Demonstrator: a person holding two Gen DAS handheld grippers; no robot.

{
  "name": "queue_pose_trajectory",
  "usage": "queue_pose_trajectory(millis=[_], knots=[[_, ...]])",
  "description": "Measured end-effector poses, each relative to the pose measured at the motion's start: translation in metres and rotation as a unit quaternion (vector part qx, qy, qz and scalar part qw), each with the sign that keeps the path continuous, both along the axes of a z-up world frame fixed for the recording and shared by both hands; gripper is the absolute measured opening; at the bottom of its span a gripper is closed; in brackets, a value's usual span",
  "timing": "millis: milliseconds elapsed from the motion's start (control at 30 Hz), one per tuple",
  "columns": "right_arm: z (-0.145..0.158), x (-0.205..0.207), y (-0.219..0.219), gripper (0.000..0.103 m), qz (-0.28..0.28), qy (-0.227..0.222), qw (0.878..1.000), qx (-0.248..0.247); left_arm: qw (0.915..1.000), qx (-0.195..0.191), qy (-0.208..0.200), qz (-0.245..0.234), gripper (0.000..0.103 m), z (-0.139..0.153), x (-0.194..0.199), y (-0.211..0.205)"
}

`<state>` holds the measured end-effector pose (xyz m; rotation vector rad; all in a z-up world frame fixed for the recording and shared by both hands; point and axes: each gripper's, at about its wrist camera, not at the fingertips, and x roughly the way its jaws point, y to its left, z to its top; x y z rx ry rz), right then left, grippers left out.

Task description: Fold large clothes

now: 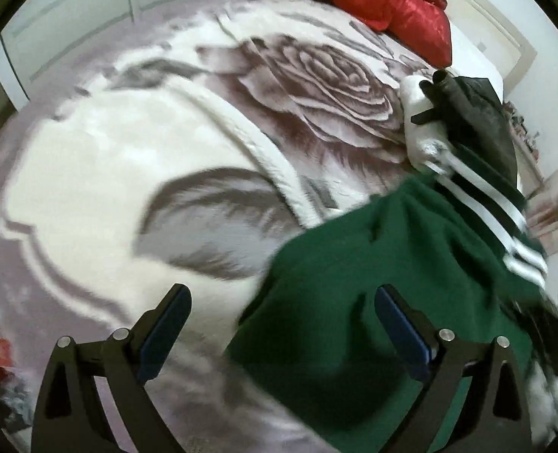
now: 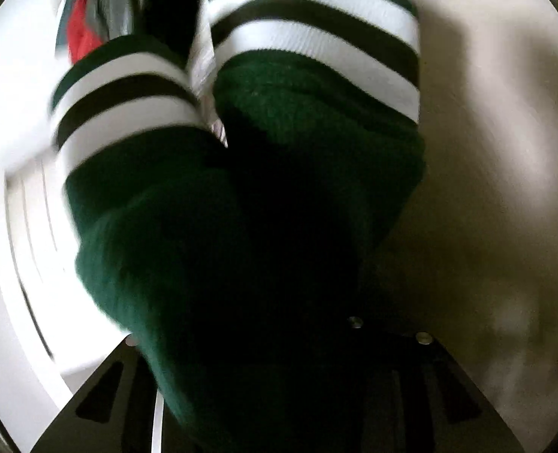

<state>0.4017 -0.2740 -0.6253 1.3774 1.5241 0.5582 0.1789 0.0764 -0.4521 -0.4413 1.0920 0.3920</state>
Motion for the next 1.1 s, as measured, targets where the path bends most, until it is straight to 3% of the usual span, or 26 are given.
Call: queue_pose_trajectory(millis=[100, 133, 233, 267, 333, 433, 567, 633, 700, 767, 833, 900, 967, 1067, 1100], knots=[[0.011, -0.097, -0.031, 0.033, -0.09, 0.072, 0.993, 0.004, 0.9993, 0.035, 0.008, -0.012, 0.101, 0.013, -0.024, -0.01], [0.008, -0.121, -0.036, 0.036, -0.097, 0.087, 0.991, -0.004, 0.9991, 0.035, 0.013, -0.018, 0.101, 0.013, -0.035, -0.018], [-0.019, -0.157, -0.048, 0.059, -0.058, 0.14, 0.987, -0.05, 0.9976, 0.036, 0.043, -0.041, 0.101, -0.007, -0.042, -0.039], [-0.028, -0.161, -0.055, 0.059, -0.04, 0.158, 0.985, -0.063, 0.9971, 0.027, 0.054, -0.046, 0.101, -0.015, -0.041, -0.046], [-0.031, -0.156, -0.075, 0.059, -0.016, 0.154, 0.986, -0.068, 0.998, -0.005, 0.036, -0.051, 0.101, -0.026, -0.041, -0.059], [0.0, -0.134, -0.119, 0.062, -0.013, 0.114, 0.987, -0.116, 0.998, 0.003, 0.032, -0.055, 0.101, -0.044, -0.024, -0.069], [0.056, -0.094, -0.178, 0.069, -0.005, 0.037, 0.973, -0.228, 0.9979, -0.012, 0.034, -0.054, 0.101, -0.057, -0.009, -0.064], [0.088, -0.077, -0.15, 0.07, 0.045, -0.027, 0.971, -0.232, 0.9976, -0.005, 0.033, -0.061, 0.101, -0.056, -0.008, -0.067], [0.106, -0.042, -0.109, 0.07, 0.134, -0.095, 0.962, -0.219, 0.9974, 0.002, 0.031, -0.065, 0.101, -0.053, -0.011, -0.072], [0.11, -0.023, -0.074, 0.071, 0.212, -0.15, 0.945, -0.2, 0.9976, -0.001, 0.029, -0.062, 0.101, -0.053, -0.014, -0.072], [0.093, 0.0, -0.02, 0.071, 0.285, -0.168, 0.922, -0.2, 0.9981, -0.009, 0.026, -0.054, 0.101, -0.053, -0.016, -0.071], [0.069, 0.009, 0.004, 0.062, 0.336, -0.151, 0.913, -0.174, 0.9985, -0.015, 0.025, -0.047, 0.101, -0.054, -0.018, -0.068], [0.059, 0.019, 0.021, 0.016, 0.342, -0.15, 0.909, -0.184, 0.9988, -0.02, 0.019, -0.041, 0.101, -0.054, -0.021, -0.064], [0.075, 0.039, -0.018, 0.007, 0.26, -0.151, 0.92, -0.252, 0.9975, -0.059, 0.001, -0.038, 0.101, -0.059, -0.026, -0.059], [0.079, 0.021, -0.041, 0.006, 0.241, -0.139, 0.924, -0.261, 0.9957, -0.083, -0.008, -0.04, 0.101, -0.062, -0.026, -0.059]])
